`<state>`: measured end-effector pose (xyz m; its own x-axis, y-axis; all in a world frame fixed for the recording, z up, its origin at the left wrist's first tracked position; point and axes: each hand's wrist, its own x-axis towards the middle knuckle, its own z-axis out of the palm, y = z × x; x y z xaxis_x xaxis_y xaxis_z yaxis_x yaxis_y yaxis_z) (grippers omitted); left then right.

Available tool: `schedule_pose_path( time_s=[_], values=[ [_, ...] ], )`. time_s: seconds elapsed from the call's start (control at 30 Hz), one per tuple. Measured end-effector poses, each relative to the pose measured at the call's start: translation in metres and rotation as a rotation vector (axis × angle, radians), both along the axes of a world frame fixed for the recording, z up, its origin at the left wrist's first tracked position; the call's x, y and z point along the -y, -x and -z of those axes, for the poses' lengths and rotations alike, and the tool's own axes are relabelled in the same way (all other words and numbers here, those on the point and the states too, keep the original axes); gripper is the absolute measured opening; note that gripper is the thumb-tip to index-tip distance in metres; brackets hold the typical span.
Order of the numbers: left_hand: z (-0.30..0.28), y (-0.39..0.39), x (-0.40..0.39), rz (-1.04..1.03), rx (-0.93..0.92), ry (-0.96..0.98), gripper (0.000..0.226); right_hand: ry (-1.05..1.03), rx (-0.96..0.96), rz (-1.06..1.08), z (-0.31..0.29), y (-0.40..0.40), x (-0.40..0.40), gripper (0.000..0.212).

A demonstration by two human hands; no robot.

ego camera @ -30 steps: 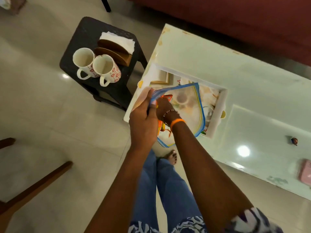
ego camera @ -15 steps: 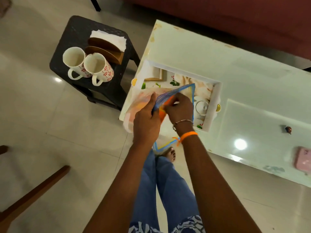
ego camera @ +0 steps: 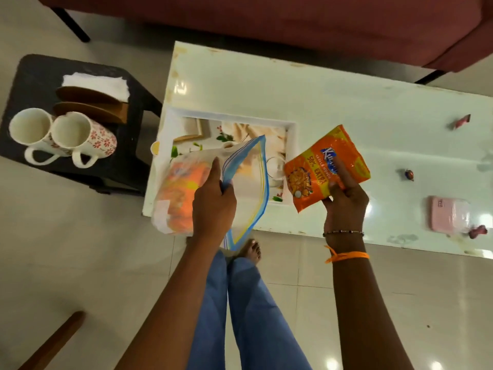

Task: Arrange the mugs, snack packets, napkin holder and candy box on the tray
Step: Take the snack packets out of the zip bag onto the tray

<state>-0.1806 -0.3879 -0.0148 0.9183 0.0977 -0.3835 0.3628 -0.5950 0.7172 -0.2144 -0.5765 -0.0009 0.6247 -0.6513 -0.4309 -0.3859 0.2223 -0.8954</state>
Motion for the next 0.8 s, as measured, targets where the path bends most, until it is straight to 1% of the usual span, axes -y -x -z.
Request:
schedule_pose_path(
  time_s=[0.07, 0.13, 0.23, 0.3, 0.33, 0.47, 0.53, 0.6, 0.67, 0.7, 0.73, 0.77, 0.8],
  values=[
    [0.005, 0.001, 0.001, 0.001, 0.013, 0.002, 0.052, 0.033, -0.011, 0.087, 0.017, -0.005, 0.0, 0.043],
    [0.01, 0.001, 0.001, -0.011, 0.019, 0.004, 0.052, 0.006, -0.02, 0.14, 0.039, -0.013, -0.002, 0.042],
    [0.012, 0.003, 0.0, -0.015, 0.017, 0.025, 0.052, -0.018, -0.049, 0.11, 0.076, -0.026, -0.01, 0.046],
    [0.012, 0.004, -0.002, -0.01, 0.023, 0.05, 0.052, -0.022, -0.114, 0.001, 0.097, -0.029, -0.015, 0.052],
    [0.012, 0.005, -0.004, -0.013, 0.024, 0.06, 0.052, -0.016, -0.176, -0.068, 0.105, -0.028, -0.016, 0.053],
    [0.003, 0.005, -0.017, -0.086, 0.002, 0.112, 0.053, 0.011, -0.485, -0.213, 0.121, -0.004, -0.009, 0.049],
    [-0.003, 0.005, -0.026, -0.121, -0.002, 0.136, 0.054, 0.082, -0.55, -0.335, 0.113, 0.004, -0.006, 0.046],
    [-0.009, 0.004, -0.038, -0.158, 0.002, 0.167, 0.055, 0.232, -0.572, -0.462, 0.095, 0.008, -0.01, 0.039],
    [-0.015, 0.005, -0.05, -0.205, -0.003, 0.198, 0.055, 0.421, -0.51, -0.494, 0.066, 0.004, -0.02, 0.029],
    [-0.018, 0.005, -0.055, -0.228, -0.005, 0.215, 0.055, 0.482, -0.443, -0.489, 0.048, 0.0, -0.029, 0.024],
    [-0.02, 0.005, -0.059, -0.25, -0.01, 0.224, 0.055, 0.475, -0.362, -0.508, 0.029, -0.007, -0.041, 0.018],
    [-0.022, 0.006, -0.063, -0.269, -0.006, 0.232, 0.055, 0.391, -0.258, -0.542, 0.014, -0.013, -0.054, 0.016],
    [-0.024, 0.006, -0.067, -0.286, 0.002, 0.243, 0.055, 0.259, -0.171, -0.607, -0.002, -0.02, -0.069, 0.018]
  ],
)
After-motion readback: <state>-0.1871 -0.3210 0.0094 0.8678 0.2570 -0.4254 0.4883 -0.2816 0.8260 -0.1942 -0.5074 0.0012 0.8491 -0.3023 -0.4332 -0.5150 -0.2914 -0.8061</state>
